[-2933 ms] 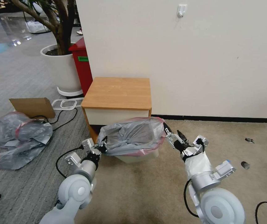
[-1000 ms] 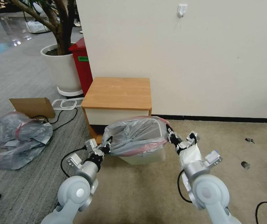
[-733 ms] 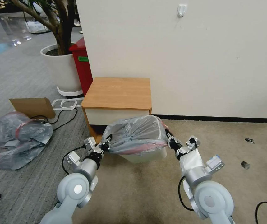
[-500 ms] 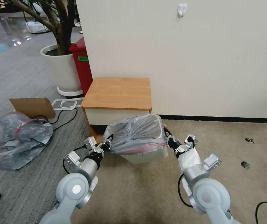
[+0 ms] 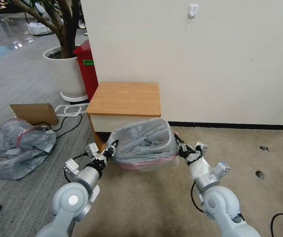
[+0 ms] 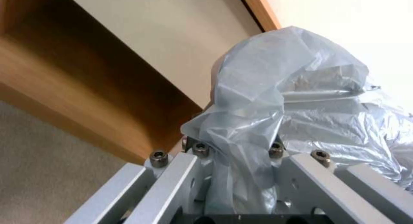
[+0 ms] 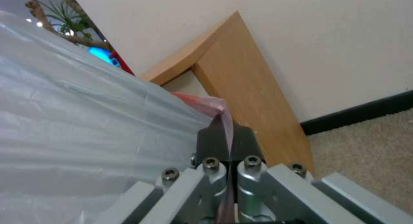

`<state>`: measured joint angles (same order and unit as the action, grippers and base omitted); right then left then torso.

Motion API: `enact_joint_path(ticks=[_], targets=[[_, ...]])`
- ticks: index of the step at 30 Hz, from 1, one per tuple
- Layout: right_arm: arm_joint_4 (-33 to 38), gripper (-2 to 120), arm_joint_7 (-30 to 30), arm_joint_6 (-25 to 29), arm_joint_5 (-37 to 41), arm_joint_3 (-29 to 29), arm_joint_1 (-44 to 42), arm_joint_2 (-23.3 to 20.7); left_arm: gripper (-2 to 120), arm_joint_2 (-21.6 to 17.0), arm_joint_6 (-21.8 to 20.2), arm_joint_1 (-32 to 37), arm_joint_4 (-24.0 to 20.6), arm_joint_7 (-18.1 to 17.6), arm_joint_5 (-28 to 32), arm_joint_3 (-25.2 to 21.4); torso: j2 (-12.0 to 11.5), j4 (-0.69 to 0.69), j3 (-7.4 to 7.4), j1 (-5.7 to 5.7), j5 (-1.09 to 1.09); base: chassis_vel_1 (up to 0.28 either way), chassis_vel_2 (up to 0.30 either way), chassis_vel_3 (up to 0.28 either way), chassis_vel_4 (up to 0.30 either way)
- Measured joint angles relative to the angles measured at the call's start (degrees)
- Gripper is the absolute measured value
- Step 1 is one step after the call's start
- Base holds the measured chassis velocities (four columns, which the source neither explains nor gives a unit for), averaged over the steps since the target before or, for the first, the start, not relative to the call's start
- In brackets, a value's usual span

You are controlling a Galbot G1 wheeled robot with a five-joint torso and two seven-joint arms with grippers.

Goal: Pick up the garbage bag from the table and place it over the trash can.

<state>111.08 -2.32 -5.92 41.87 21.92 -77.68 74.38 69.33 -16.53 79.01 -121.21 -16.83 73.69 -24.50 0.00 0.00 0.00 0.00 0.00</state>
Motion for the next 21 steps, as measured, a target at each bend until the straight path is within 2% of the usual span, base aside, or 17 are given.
enact_joint_path(ticks=[10,21], targets=[[-5.11,0,0.22,-0.42,-1.29,-0.45,3.43,0.6,7,-0.37,-0.65,0.27,-0.64,0.22,1.12,-0.52,0.0,0.0,0.0,0.0,0.0,0.0,0.0,0.0,0.0],[-5.36,3,0.94,-0.93,-2.39,0.15,2.85,0.67,7,-0.74,-1.4,-0.58,-0.01,0.76,2.11,-0.58,0.0,0.01,0.0,0.0,0.01,0.0,0.0,0.0,0.0]])
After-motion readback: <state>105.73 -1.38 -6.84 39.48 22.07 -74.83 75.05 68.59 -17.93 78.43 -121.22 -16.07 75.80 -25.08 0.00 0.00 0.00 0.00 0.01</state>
